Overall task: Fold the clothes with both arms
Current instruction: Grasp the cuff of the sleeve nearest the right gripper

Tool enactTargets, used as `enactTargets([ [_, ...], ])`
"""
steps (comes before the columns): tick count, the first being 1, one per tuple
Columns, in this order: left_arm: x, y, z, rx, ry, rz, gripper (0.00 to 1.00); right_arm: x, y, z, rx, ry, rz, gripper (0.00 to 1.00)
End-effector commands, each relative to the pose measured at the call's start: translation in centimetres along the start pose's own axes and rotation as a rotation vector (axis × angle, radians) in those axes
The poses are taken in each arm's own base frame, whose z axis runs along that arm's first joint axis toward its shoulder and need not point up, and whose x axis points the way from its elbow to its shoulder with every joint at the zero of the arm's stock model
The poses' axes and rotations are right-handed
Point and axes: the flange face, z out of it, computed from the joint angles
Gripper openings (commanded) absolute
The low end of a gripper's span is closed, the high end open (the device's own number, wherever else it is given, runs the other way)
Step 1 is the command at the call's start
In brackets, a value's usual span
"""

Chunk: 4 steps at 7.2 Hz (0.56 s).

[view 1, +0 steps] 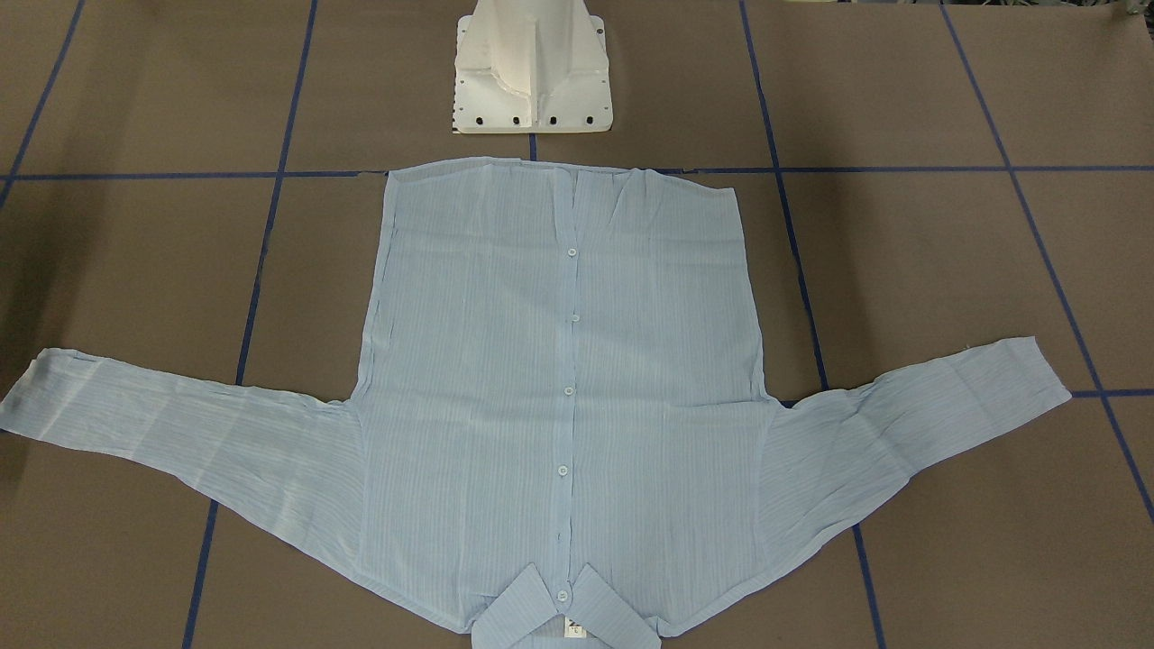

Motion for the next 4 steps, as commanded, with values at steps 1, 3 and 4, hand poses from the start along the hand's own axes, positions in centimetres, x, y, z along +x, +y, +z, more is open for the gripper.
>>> enactTargets([
  [1,-0.06,0.07,0.04,-0.001,0.000,-0.001,1.00,-0.58,0.15,0.85,-0.014,-0.003,-0.009,0.91],
  [3,-0.13,0.10,0.08,-0.002,-0.002,-0.002,1.00,-1.12,0.18,1.25,-0.021,-0.006,-0.014,0.87],
  [4,-0.13,0.10,0.09,-0.002,-0.002,-0.003,1.00,-1.37,0.15,1.29,-0.021,-0.007,-0.018,0.81],
])
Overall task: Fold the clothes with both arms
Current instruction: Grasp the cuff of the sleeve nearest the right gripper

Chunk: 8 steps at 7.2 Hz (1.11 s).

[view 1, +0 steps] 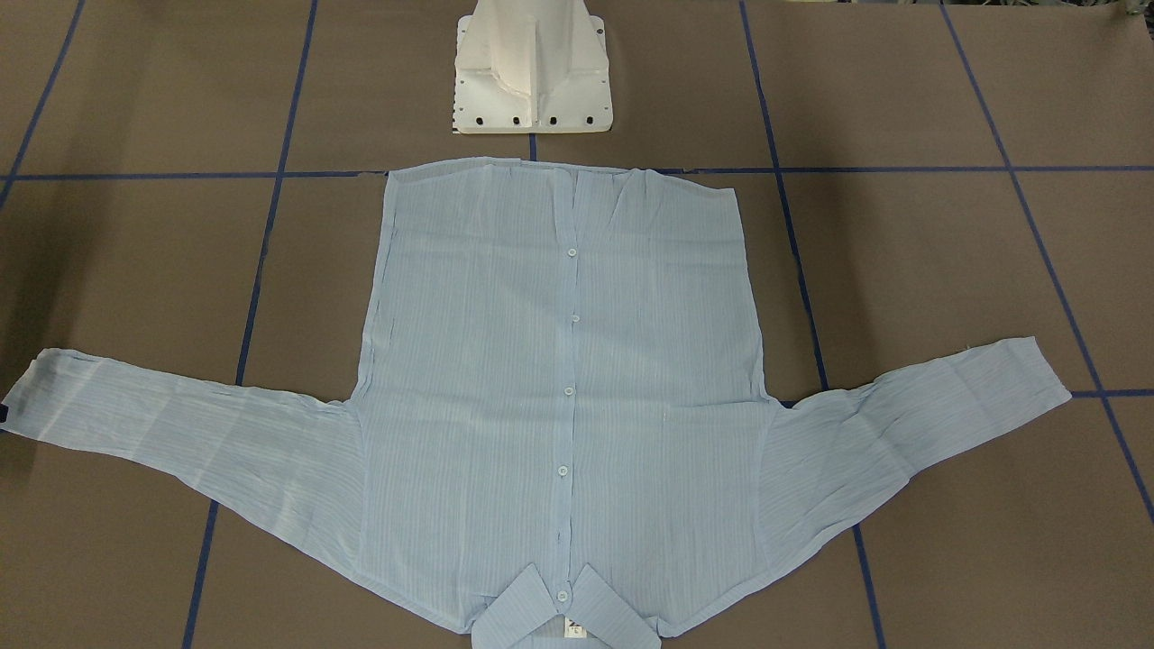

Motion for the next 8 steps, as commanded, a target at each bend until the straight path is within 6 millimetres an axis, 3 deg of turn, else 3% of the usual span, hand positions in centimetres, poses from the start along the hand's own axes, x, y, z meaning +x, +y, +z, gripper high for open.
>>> enactTargets([
  [1,0.0,0.0,0.0,0.000,0.000,0.000,1.00,-0.5,0.0,0.4,-0.006,-0.002,-0.007,0.78],
  [2,-0.1,0.0,0.1,-0.001,-0.004,-0.002,1.00,-0.6,0.1,0.4,-0.007,-0.003,-0.010,0.74],
  [3,0.0,0.0,0.0,0.000,-0.002,0.000,1.00,-0.6,0.1,0.5,-0.008,-0.003,-0.009,0.64],
  [4,-0.1,0.0,0.1,0.000,-0.005,-0.002,1.00,-0.7,0.1,0.5,-0.009,-0.003,-0.010,0.43],
  [5,-0.1,0.0,0.1,0.000,-0.007,-0.002,1.00,-1.1,0.0,0.7,-0.012,-0.006,-0.014,0.14],
  [6,-0.2,0.1,0.1,-0.001,-0.007,-0.003,1.00,-1.4,0.0,0.6,-0.010,-0.011,-0.018,0.00],
  [8,-0.2,0.0,0.1,-0.001,-0.008,-0.003,1.00,-2.1,-0.2,0.0,-0.007,-0.036,-0.024,0.00],
])
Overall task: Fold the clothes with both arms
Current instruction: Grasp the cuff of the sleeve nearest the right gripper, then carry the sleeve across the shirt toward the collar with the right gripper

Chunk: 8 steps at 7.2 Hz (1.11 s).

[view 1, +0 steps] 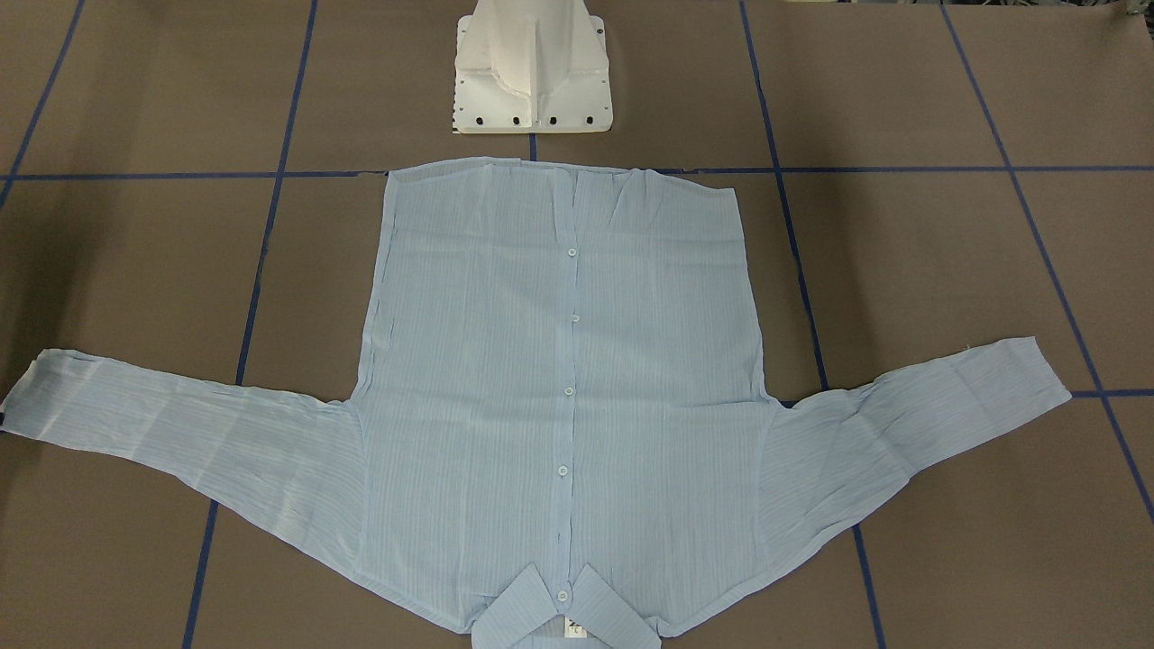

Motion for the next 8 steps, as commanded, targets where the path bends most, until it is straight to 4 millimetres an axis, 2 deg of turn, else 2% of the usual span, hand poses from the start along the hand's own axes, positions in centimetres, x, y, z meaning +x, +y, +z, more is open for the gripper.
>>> enactTargets([
  [1,0.0,0.0,0.0,0.000,-0.001,0.000,1.00,-1.5,0.1,-1.2,-0.001,-0.074,-0.019,0.00],
  [2,0.0,0.0,0.0,-0.001,0.002,0.000,1.00,-2.5,0.7,-2.5,0.009,-0.109,-0.039,0.00],
  [4,0.2,0.0,-0.1,0.000,0.007,0.002,1.00,-6.8,0.2,-6.1,0.062,-0.158,-0.073,0.00],
  [5,0.2,-0.1,-0.1,0.001,0.008,0.003,1.00,-10.9,-0.6,-6.4,0.053,-0.199,0.000,0.00],
  [8,0.3,-0.1,-0.2,0.002,0.009,0.004,1.00,-32.2,-5.6,-3.5,0.057,-0.234,0.131,0.00],
])
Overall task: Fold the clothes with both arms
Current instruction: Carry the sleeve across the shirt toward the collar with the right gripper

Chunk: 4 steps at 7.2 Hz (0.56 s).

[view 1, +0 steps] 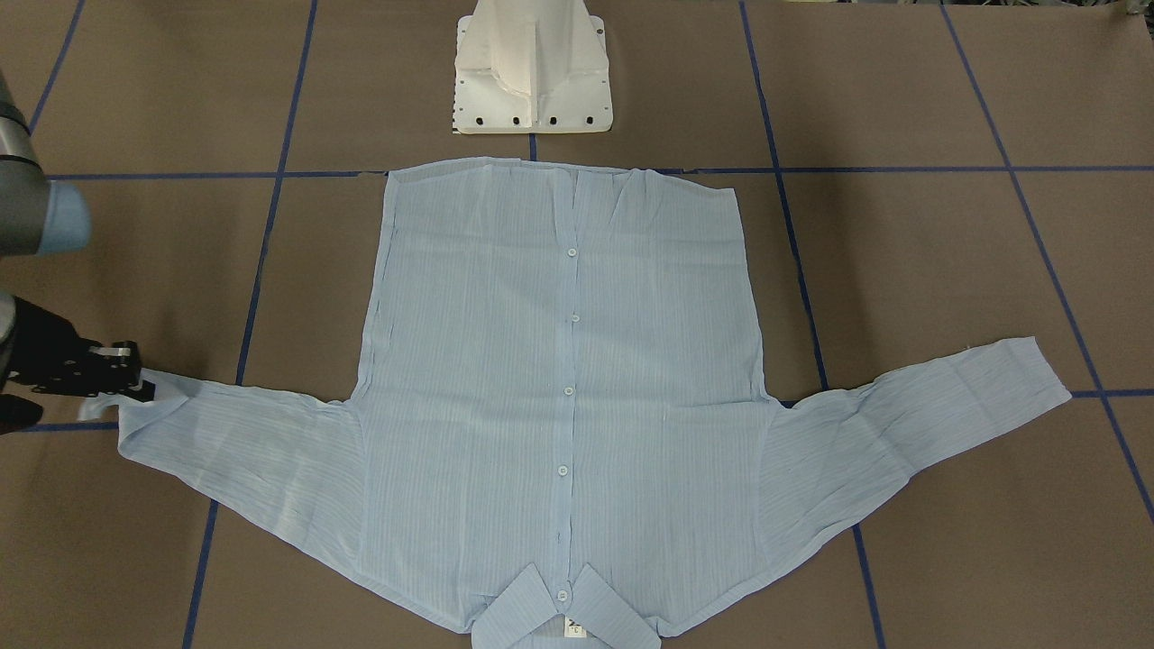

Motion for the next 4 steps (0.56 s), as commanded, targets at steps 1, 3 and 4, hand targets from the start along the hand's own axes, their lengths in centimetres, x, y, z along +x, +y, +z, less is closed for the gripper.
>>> enactTargets([
  [1,0.2,-0.1,-0.2,0.004,0.001,0.005,1.00,-15.6,-1.4,5.8,0.073,-0.003,0.087,0.00],
  [3,0.4,-0.2,-0.3,0.006,0.002,0.007,1.00,-26.9,-4.8,8.1,0.163,-0.020,0.164,0.00],
  [4,0.4,-0.2,-0.3,0.006,0.002,0.007,1.00,-32.1,-6.1,8.6,0.217,-0.030,0.205,0.00],
])
